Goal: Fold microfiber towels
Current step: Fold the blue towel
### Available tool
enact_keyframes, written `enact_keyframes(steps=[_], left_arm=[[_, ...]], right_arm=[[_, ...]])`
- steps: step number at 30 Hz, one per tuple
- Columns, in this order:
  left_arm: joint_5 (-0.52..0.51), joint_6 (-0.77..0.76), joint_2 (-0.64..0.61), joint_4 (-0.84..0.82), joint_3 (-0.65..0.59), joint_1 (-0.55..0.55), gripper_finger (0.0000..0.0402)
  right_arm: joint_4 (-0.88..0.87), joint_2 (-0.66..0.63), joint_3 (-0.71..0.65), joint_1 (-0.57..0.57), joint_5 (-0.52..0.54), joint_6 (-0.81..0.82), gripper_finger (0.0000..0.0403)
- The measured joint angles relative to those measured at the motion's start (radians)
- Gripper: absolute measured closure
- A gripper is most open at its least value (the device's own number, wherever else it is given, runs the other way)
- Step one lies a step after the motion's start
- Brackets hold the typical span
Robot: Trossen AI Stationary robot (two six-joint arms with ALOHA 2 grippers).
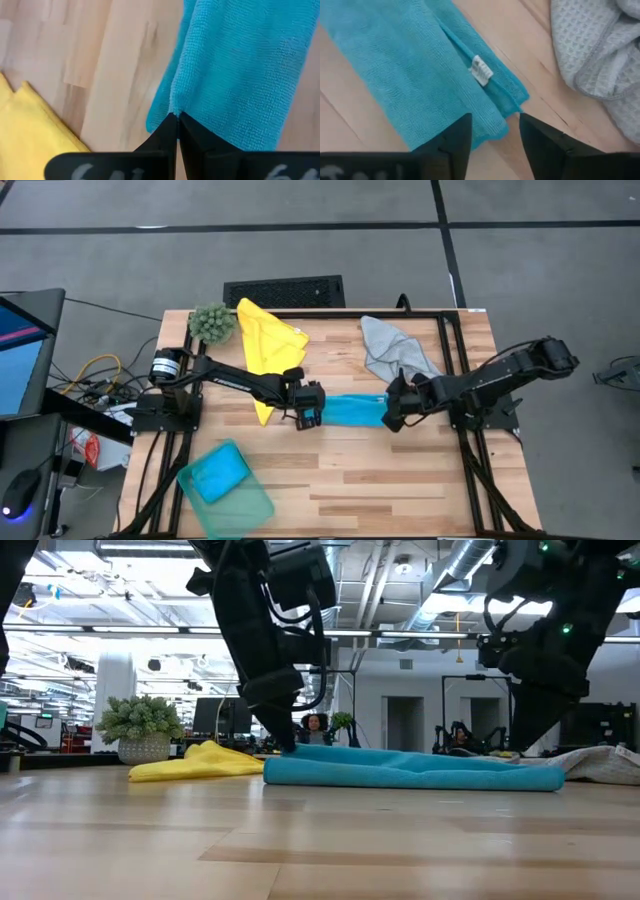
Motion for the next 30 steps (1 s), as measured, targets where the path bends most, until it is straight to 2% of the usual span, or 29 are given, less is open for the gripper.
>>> enact_keyframes(steps=[6, 12, 18, 23, 30], left_arm=[[0.007, -0.029, -0.001, -0.015, 0.000, 0.000, 0.0401], [-0.035, -0.108, -0.004, -0.090, 0.025, 0.000, 0.0401], [-0.048, -0.134, -0.008, -0.118, 0.053, -0.026, 0.0401], [-0.119, -0.159, -0.025, -0.184, 0.063, -0.049, 0.0401], [-0.152, -0.225, -0.026, -0.250, 0.062, -0.048, 0.0401]], right_arm=[[0.037, -0.071, 0.000, 0.079, 0.010, -0.052, 0.0188], [-0.065, -0.135, 0.000, 0.131, 0.086, 0.015, 0.0192], [-0.068, -0.159, 0.000, 0.135, 0.091, 0.026, 0.0195], [-0.065, -0.158, 0.000, 0.137, 0.091, -0.008, 0.0194], [-0.031, -0.156, 0.000, 0.127, 0.089, -0.039, 0.0202]])
